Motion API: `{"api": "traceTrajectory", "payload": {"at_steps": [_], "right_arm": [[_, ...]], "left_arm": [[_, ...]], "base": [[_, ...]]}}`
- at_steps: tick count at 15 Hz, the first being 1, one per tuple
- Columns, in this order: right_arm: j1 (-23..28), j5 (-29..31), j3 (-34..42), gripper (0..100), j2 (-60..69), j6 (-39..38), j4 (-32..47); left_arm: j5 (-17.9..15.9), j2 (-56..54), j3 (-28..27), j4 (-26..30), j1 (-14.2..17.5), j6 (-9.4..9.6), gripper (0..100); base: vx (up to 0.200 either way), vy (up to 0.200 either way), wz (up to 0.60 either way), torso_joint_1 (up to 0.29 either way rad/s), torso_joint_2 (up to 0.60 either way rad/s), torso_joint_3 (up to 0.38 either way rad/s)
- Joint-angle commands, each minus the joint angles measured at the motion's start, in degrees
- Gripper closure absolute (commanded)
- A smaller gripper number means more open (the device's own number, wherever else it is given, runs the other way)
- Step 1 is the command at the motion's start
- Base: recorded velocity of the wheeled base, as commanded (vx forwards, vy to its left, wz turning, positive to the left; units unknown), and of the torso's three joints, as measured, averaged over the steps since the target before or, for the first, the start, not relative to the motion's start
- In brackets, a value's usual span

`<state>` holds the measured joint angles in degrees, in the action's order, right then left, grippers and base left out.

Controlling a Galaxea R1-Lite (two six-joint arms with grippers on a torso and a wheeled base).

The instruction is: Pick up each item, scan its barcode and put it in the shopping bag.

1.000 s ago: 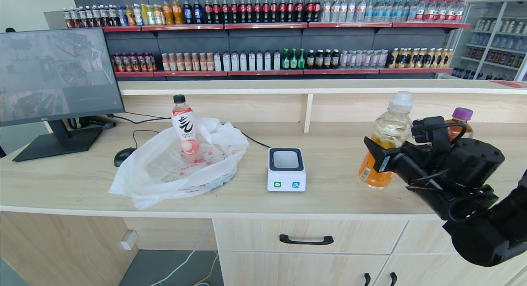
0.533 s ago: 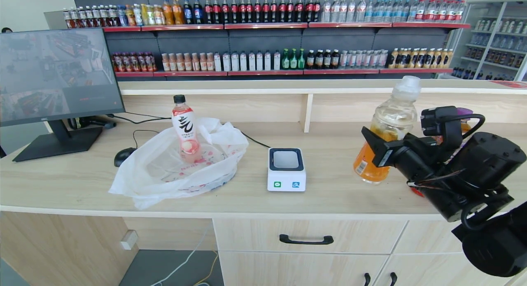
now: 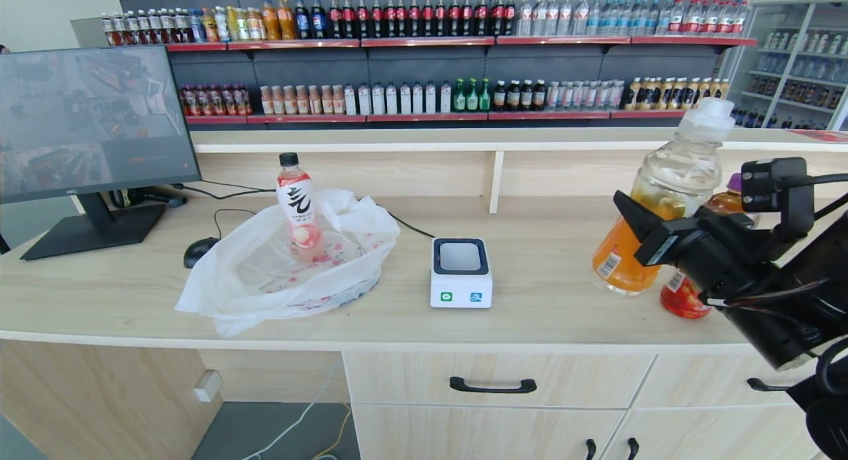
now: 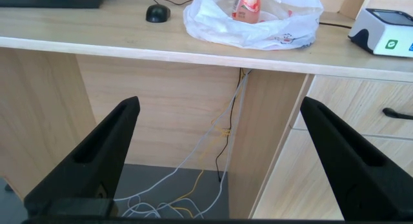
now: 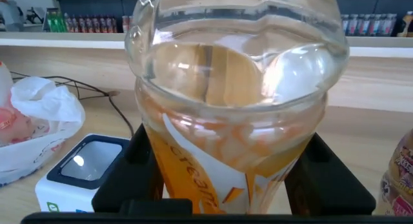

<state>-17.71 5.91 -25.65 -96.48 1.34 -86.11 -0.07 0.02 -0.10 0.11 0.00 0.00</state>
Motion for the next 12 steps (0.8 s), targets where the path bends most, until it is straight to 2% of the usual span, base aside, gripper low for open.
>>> {"api": "traceTrajectory", "payload": {"at_steps": [1,6,12], "right_arm": [[0.0,0.0,1.3,100,3.8,-1.7,0.0],[-2.3,-2.0,7.4,100,9.9,-2.6,0.0],[-9.5,-1.9,13.8,100,14.7,-4.5,-0.1]], "left_arm": [[0.0,0.0,0.0,0.0,0.0,0.00,0],[0.0,0.0,0.0,0.0,0.0,0.00,0],[0.0,0.0,0.0,0.0,0.0,0.00,0]], "base": [[0.000,0.000,0.00,0.000,0.00,0.000],[0.000,0.000,0.00,0.000,0.00,0.000],[0.000,0.000,0.00,0.000,0.00,0.000]]}}
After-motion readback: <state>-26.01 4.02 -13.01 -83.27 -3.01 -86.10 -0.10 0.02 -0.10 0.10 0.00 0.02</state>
